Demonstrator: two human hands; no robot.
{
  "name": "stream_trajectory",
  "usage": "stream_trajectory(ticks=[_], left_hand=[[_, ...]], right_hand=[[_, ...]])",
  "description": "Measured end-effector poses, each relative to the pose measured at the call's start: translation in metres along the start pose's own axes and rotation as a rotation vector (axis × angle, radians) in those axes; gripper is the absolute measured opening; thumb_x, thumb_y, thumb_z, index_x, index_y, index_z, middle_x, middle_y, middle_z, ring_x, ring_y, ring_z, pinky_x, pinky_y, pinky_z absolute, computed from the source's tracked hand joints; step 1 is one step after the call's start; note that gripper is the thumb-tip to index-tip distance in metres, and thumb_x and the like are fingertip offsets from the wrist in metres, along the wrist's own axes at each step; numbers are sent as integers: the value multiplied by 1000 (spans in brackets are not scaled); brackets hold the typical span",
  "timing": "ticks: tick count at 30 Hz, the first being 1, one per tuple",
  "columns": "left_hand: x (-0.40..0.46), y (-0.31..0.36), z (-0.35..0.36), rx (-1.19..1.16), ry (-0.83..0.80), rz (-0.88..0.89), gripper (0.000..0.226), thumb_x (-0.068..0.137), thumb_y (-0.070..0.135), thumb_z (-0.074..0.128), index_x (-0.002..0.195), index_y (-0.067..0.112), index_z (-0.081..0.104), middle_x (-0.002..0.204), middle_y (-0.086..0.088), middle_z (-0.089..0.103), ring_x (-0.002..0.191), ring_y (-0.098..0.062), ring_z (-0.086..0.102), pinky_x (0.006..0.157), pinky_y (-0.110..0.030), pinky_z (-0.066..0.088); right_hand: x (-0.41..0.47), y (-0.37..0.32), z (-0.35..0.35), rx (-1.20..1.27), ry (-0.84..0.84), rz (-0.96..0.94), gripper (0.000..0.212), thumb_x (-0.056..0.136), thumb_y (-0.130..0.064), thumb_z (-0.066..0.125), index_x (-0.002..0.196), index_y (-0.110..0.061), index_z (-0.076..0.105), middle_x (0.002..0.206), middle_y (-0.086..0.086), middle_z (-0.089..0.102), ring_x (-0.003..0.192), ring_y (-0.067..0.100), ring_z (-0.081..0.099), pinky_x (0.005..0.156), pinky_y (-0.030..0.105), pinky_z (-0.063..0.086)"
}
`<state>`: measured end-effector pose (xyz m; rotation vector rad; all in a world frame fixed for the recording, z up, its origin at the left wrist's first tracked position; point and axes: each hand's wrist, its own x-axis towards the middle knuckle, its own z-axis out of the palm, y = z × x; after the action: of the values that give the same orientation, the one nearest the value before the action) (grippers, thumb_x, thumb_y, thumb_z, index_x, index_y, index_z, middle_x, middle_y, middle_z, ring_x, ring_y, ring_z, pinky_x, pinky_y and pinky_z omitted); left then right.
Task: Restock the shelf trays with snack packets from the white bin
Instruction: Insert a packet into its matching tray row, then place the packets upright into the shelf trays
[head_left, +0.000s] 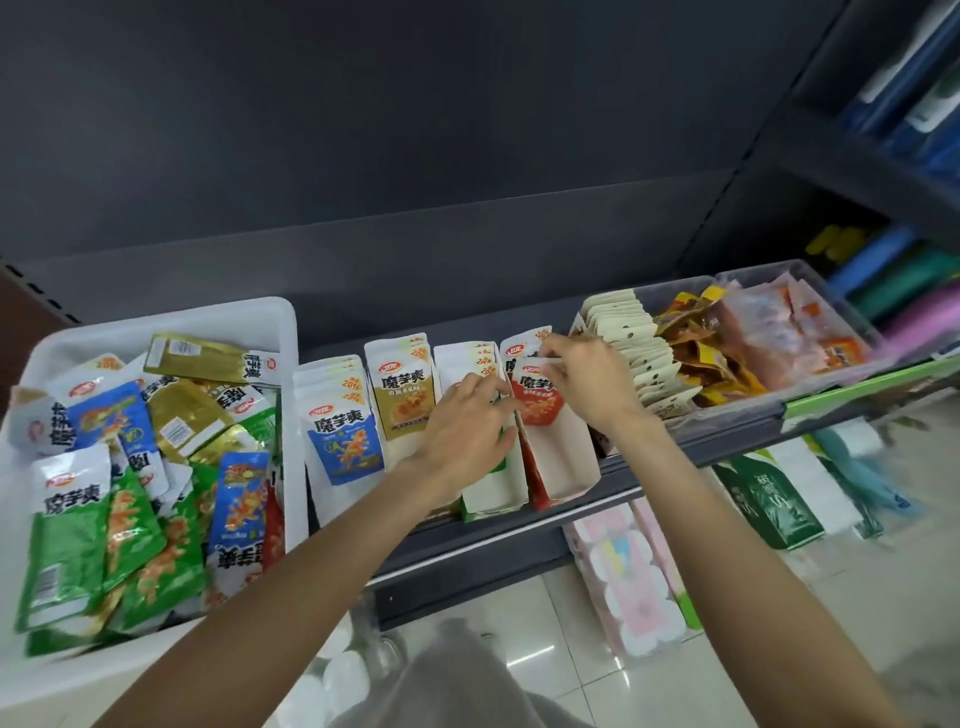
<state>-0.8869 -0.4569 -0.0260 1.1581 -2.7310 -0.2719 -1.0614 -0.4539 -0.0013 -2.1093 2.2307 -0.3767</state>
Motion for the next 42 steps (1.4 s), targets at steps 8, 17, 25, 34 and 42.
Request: stream_trajectory(ticks=[8, 17, 25, 34, 42], left_hand=[[-10, -9, -5, -130, 107, 24, 31, 93, 29, 50, 122, 21, 61, 121, 3, 60, 115, -16, 48, 95, -34, 42], [-104, -67, -45, -239, 576, -70, 22, 91, 27, 48, 82, 14, 63, 77, 5, 65, 71, -7, 55, 68, -22, 38], [-209, -171, -40, -29, 218, -533, 33, 78, 41, 53, 101, 20, 67, 97, -1, 66, 94, -27, 59, 83, -40, 48], [-239, -188, -29, -28, -45, -555, 58, 79, 52, 64, 130, 29, 49, 137, 5, 42, 131, -18, 35, 110, -39, 27], [-241, -198, -31, -152, -64, -549, 63, 80, 65, 49, 131, 28, 46, 137, 6, 44, 126, -15, 41, 109, -38, 32]], right_hand=[[-17, -13, 4, 204, 384, 53, 23, 90, -13, 57, 113, -13, 60, 115, 8, 58, 106, 24, 51, 83, 35, 47], [-59, -123, 8, 275, 265, -206, 16, 85, -14, 57, 98, -18, 66, 100, -1, 66, 99, 22, 54, 85, 37, 42], [-45, -238, 49, 244, -76, -652, 20, 83, -9, 60, 98, -17, 70, 97, 0, 69, 104, 27, 50, 88, 40, 36], [-11, -293, 95, -309, -382, -828, 52, 87, -16, 58, 136, -21, 44, 144, 5, 36, 136, 27, 24, 108, 46, 20], [9, -296, 71, -272, -287, -970, 7, 86, -19, 60, 90, -25, 58, 101, -3, 65, 105, 20, 51, 94, 33, 30]])
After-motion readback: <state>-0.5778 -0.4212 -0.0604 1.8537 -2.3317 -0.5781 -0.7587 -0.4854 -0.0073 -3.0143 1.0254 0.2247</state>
